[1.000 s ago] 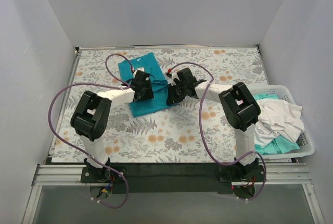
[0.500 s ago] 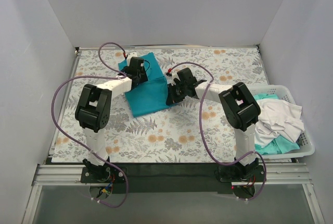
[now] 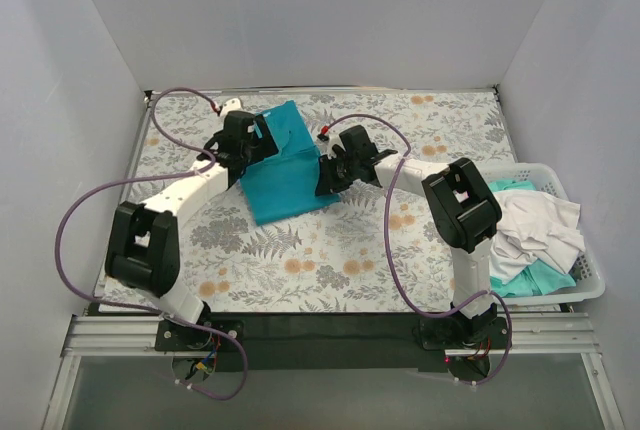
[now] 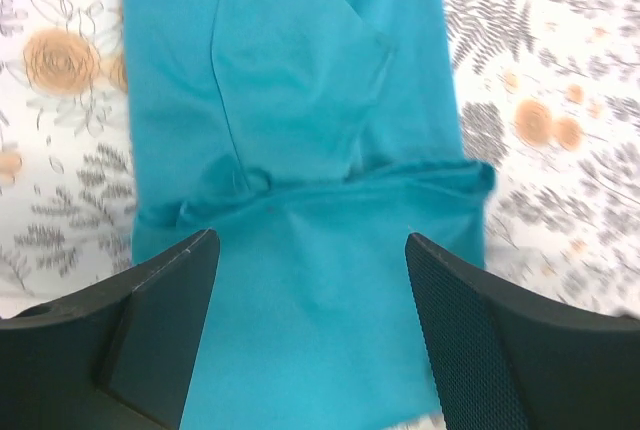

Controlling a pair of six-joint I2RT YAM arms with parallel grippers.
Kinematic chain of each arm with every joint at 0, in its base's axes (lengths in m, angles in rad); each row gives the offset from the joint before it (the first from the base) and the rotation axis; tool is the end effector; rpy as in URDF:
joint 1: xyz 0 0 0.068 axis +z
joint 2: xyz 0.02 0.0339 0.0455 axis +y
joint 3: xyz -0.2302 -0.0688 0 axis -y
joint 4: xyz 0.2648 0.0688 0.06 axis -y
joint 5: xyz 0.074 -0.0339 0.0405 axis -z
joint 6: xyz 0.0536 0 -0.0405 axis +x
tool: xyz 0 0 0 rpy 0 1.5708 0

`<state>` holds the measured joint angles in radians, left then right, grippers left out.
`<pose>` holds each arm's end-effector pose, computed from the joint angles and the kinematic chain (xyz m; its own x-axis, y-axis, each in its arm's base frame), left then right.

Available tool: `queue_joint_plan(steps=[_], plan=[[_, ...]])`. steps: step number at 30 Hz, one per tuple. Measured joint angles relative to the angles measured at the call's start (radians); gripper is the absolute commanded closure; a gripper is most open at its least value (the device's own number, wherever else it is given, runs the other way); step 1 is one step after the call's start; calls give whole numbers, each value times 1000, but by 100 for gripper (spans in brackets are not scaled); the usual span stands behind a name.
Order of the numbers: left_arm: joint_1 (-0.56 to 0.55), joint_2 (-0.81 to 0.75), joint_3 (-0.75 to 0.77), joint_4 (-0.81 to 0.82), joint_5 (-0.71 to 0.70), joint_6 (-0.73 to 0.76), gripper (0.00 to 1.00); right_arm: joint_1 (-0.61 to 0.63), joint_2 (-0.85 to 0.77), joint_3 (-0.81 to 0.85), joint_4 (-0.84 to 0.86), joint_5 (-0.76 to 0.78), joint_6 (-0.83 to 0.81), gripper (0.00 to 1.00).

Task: Fold and stack the t-shirts
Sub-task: Fold the tshirt

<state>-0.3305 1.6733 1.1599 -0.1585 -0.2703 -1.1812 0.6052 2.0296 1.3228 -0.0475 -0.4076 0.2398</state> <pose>0.3849 -0.1169 0.1865 -0.3301 -0.8292 -0.4510 -0.5010 0.5588 -0.6609 0.3597 0.2747 0.1092 -0.7275 -0.2382 -0.6434 -0.6044 0.6663 0.4368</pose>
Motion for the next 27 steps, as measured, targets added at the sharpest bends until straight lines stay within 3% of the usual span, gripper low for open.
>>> queue_joint_plan(steps=[4,9,20,25,27], plan=[[-5,-133,-102,-50,56,-59,30,-2,0,3,4,0,9,77],[-7,-151,-165,-153,135,-121,30,-10,-2,-26,19,1,28,78],[-64,-314,-375,-336,307,-258,30,-20,-245,-379,27,-20,113,77],[-98,-381,-396,-365,369,-301,35,-6,-322,-424,-6,-62,134,74],[-105,-394,-396,-362,395,-313,41,2,-335,-420,22,-107,146,74]])
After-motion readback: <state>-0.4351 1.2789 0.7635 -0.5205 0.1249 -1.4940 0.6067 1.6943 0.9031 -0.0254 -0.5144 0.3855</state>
